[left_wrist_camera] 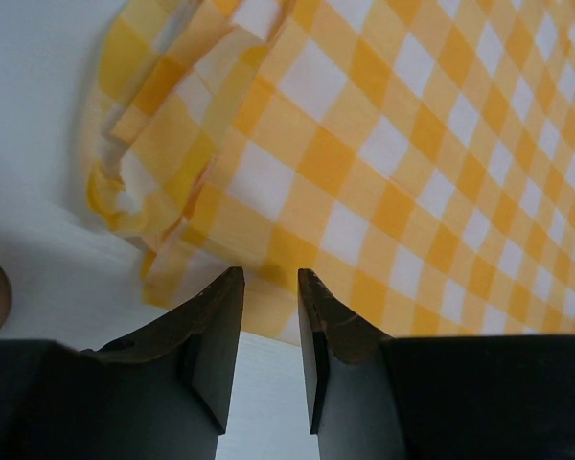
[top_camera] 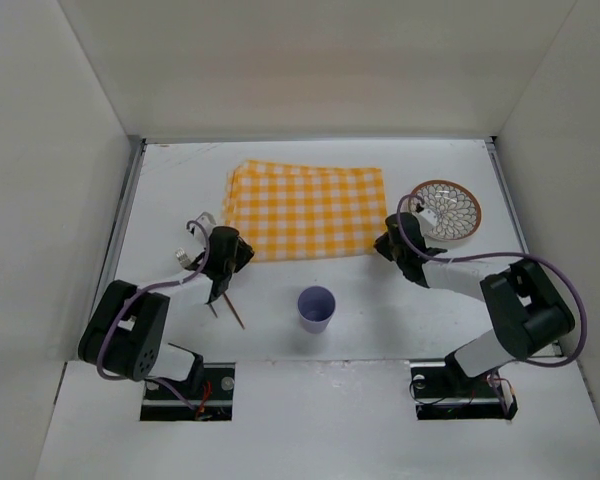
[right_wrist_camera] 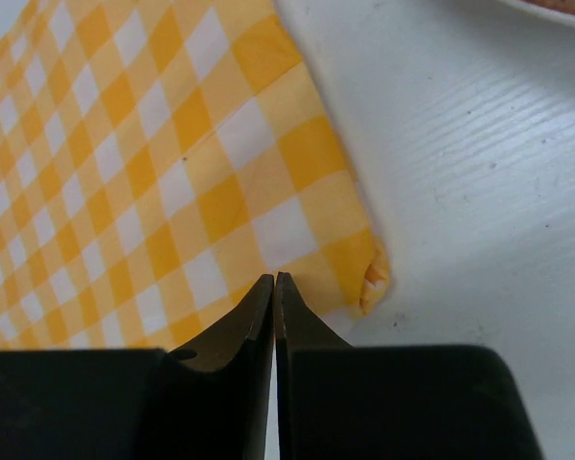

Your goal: Set the dinner table for one person

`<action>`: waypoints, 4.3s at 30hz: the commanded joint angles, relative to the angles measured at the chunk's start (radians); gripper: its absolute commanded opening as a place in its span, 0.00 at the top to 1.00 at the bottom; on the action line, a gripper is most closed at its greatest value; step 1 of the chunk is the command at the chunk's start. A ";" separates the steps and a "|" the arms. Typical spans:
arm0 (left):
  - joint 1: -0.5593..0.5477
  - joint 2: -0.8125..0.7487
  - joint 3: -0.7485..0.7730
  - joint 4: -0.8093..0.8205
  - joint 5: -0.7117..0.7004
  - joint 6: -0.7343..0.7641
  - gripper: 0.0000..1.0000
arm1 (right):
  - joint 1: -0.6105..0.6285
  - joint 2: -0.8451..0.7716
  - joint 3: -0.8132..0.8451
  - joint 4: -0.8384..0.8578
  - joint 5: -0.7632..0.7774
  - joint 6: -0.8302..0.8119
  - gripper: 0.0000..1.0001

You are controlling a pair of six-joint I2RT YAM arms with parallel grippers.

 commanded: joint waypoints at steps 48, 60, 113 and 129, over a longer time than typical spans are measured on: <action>-0.251 -0.487 -0.179 0.173 -0.169 0.281 0.63 | -0.660 -0.033 -0.043 0.072 -0.172 -0.024 0.36; -0.177 -0.427 -0.188 0.173 -0.142 0.232 0.62 | -0.677 0.125 0.023 0.135 -0.198 0.019 0.70; -0.053 -0.443 -0.226 0.175 -0.065 0.149 0.60 | 0.083 0.452 0.610 0.052 -0.309 0.096 0.79; -0.079 -0.430 -0.219 0.175 -0.086 0.160 0.60 | 0.112 -0.025 0.313 -0.190 -0.128 -0.203 0.27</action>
